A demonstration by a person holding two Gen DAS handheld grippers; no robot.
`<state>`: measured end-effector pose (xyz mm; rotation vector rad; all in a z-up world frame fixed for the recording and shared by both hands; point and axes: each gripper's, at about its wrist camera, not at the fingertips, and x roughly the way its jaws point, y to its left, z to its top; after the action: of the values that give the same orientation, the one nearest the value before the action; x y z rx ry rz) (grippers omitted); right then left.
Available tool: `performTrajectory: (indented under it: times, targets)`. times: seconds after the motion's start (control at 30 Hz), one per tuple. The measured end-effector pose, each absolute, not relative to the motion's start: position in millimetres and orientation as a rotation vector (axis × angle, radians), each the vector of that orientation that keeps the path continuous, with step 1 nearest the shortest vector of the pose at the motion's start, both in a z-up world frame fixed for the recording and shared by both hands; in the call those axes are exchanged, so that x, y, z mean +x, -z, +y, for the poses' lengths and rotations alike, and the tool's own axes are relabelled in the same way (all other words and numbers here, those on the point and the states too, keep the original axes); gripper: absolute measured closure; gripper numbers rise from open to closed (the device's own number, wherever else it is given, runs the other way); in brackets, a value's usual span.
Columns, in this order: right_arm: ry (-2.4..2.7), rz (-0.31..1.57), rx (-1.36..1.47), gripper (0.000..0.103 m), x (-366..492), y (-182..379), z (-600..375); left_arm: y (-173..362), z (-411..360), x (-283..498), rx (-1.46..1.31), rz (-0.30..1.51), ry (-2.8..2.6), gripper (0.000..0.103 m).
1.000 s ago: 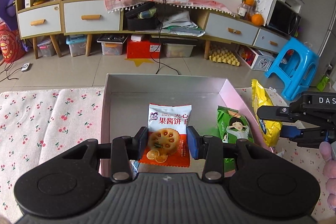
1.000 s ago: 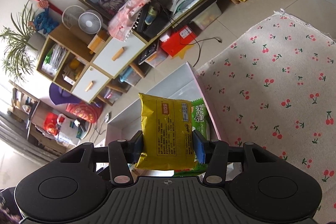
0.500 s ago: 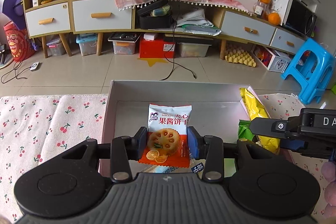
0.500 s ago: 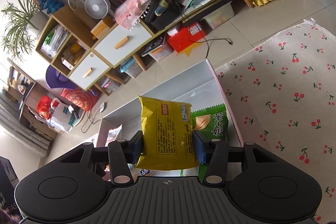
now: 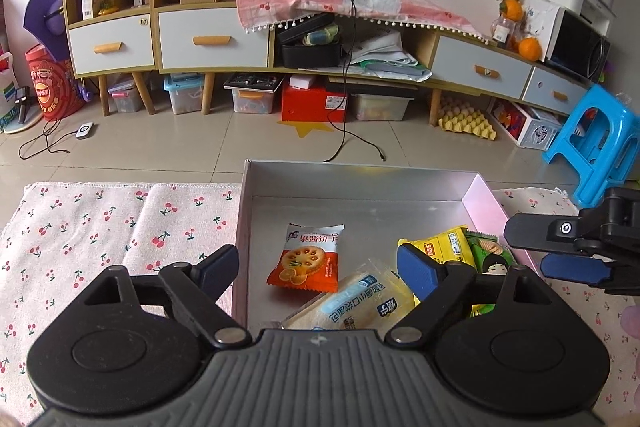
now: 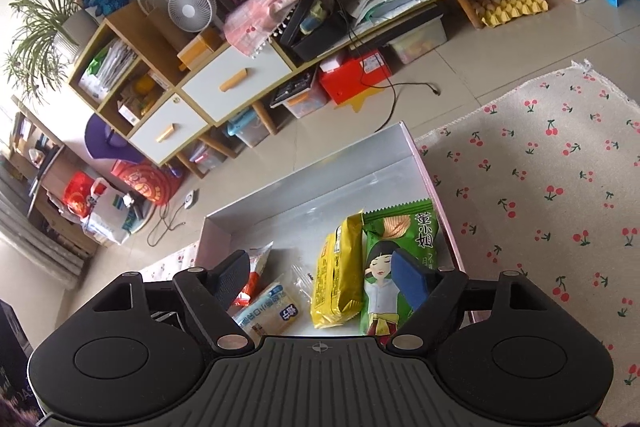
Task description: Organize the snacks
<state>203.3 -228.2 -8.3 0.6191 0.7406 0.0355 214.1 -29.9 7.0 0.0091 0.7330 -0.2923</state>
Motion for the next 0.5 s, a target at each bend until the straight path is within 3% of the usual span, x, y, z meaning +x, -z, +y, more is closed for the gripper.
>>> performTrajectory:
  times: [0.5]
  targets:
    - [-0.020, 0.776, 0.528, 0.018, 152, -23, -211, -24, -10, 168, 0.022, 0.744, 0.318, 0.005]
